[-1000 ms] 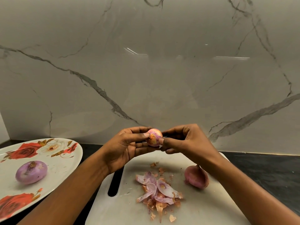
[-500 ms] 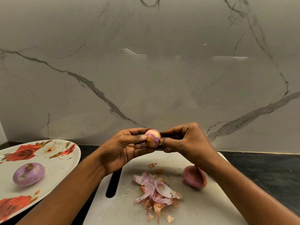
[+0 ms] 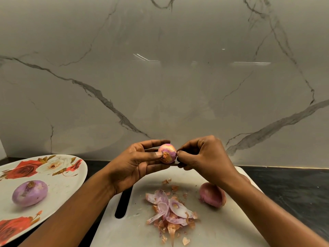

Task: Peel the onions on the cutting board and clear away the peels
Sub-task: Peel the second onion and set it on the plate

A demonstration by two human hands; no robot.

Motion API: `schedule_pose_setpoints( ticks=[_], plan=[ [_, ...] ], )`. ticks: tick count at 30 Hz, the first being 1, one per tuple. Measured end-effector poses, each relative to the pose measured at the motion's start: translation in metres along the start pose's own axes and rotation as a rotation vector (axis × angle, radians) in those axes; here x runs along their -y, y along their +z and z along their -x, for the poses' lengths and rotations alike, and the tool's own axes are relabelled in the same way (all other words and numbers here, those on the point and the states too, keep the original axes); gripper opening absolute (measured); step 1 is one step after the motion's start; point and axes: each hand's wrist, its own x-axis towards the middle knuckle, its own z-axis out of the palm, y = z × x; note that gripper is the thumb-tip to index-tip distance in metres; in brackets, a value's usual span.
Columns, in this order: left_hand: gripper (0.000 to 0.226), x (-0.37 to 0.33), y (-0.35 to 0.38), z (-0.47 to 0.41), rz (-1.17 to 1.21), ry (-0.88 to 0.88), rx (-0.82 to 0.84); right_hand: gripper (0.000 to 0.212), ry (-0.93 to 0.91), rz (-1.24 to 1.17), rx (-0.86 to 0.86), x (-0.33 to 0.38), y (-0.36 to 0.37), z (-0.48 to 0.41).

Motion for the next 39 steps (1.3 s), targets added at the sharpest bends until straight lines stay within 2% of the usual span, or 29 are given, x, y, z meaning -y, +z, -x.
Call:
schedule_pose_setpoints(
  ticks=[7,10,14,19,22,27,33,39],
  plan=[
    [0.047,-0.0021,0.0011,0.0005,0.116,-0.005,0.028,0.008,0.001,-0.033,-0.072,-0.0033,-0.0052,-0.0035],
    [0.053,-0.0021,0.0013,0.0002,0.131,-0.012,0.024,0.003,0.011,-0.059,-0.061,-0.0041,-0.0056,-0.0039],
    [0.053,-0.0023,0.0002,-0.0012,0.13,-0.011,0.036,0.01,0.015,-0.1,-0.036,-0.0041,-0.0051,-0.0033],
    [0.043,-0.0015,0.004,-0.0001,0.002,0.002,0.002,0.016,-0.025,-0.04,0.023,-0.0044,-0.0028,-0.0014],
    [0.049,0.0,0.0055,0.0001,-0.056,0.012,-0.022,0.015,-0.026,0.002,0.022,-0.005,-0.0016,-0.0017],
    [0.048,-0.0006,0.0072,0.0005,-0.036,0.003,-0.017,0.009,-0.067,0.027,0.006,-0.0058,-0.0025,-0.0012],
    [0.051,-0.0016,0.0067,0.001,-0.044,0.009,-0.026,0.013,-0.053,-0.029,0.025,-0.0032,-0.0038,-0.0026],
    [0.051,-0.0001,0.0065,0.0011,-0.046,-0.007,-0.005,0.011,-0.079,0.042,0.017,-0.0073,-0.0016,-0.0012]
  ],
)
